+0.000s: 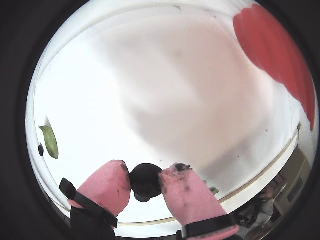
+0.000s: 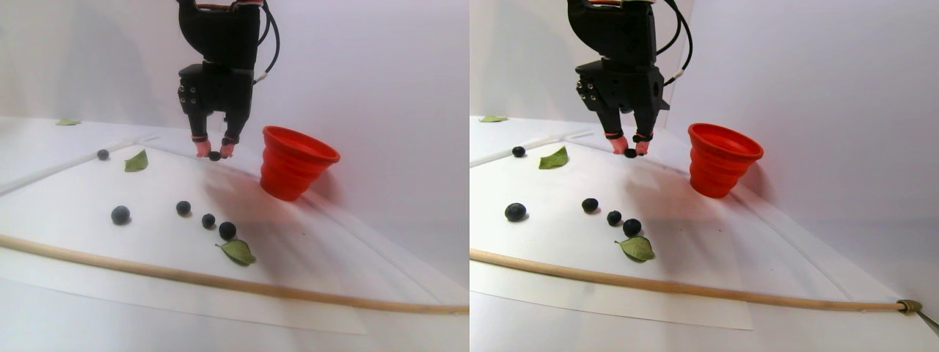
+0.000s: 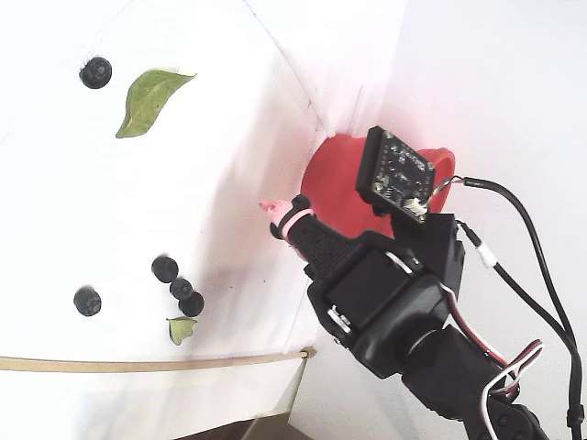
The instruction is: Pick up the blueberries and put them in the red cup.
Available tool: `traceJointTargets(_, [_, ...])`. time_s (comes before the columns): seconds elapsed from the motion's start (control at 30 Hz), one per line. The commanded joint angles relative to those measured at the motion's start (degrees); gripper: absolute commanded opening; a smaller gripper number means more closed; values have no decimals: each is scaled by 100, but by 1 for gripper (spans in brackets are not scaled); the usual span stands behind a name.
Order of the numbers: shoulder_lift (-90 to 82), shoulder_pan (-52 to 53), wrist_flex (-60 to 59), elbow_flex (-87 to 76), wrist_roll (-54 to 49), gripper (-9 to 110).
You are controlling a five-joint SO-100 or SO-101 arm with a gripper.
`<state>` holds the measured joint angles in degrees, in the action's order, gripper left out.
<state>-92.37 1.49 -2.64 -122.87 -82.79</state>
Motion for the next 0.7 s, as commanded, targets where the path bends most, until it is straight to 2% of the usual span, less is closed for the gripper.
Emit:
traceJointTargets(0.0, [-694, 325, -53, 352, -97, 11])
traceJointTargets(0.67, [-1063, 791, -475, 721, -448, 11])
